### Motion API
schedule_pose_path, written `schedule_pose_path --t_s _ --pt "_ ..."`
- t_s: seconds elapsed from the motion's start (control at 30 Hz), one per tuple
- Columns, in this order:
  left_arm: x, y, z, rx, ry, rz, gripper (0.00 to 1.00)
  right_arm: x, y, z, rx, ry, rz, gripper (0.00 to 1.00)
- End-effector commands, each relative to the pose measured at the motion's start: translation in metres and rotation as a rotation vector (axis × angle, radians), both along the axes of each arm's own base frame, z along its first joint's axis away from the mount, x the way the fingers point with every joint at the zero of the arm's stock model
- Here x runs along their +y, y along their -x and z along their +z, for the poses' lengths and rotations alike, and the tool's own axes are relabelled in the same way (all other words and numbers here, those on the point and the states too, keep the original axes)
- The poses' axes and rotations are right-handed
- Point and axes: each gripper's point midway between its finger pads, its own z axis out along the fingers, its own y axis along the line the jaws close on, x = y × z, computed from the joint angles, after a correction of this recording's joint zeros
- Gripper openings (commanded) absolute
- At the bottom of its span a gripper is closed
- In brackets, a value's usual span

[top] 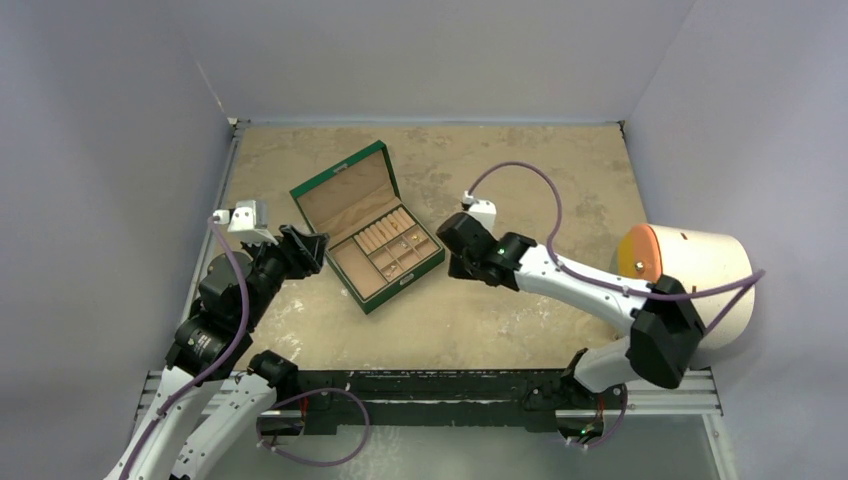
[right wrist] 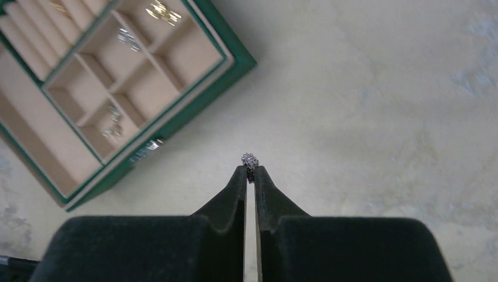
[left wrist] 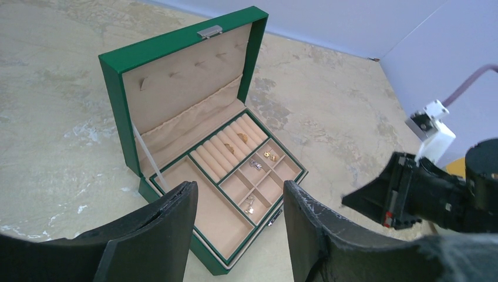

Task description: Organize the mixed jewelry

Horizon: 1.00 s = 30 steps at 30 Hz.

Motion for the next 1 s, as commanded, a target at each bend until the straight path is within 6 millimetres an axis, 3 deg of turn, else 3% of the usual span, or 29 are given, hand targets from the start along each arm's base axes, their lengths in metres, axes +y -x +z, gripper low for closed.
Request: schedule_pose_path --t_s 0.0,0.23,0.37,0.77,0.97 --pt "0.002 -0.001 0.011 -0.04 0.005 0.008 0.55 0.046 -0.041 0.039 -0.123 -0.067 0.085 0.03" --pt "0.004 -0.001 0.012 -0.046 0.007 0.015 0.55 0.095 -0.071 0.042 -0.135 -0.094 0.176 0.01" --pt "0.004 -0.001 0.012 -0.045 0.006 0.017 0.55 0.114 -0.082 0.029 -0.113 -0.092 0.206 0.0" --pt "0.004 -0.003 0.01 -0.036 0.001 0.019 0.55 0.145 -0.092 0.0 -0.053 -0.134 0.265 0.0" --pt "0.004 -0.003 0.009 -0.033 -0.001 0.023 0.55 0.15 -0.093 -0.007 -0.04 -0.138 0.274 0.01"
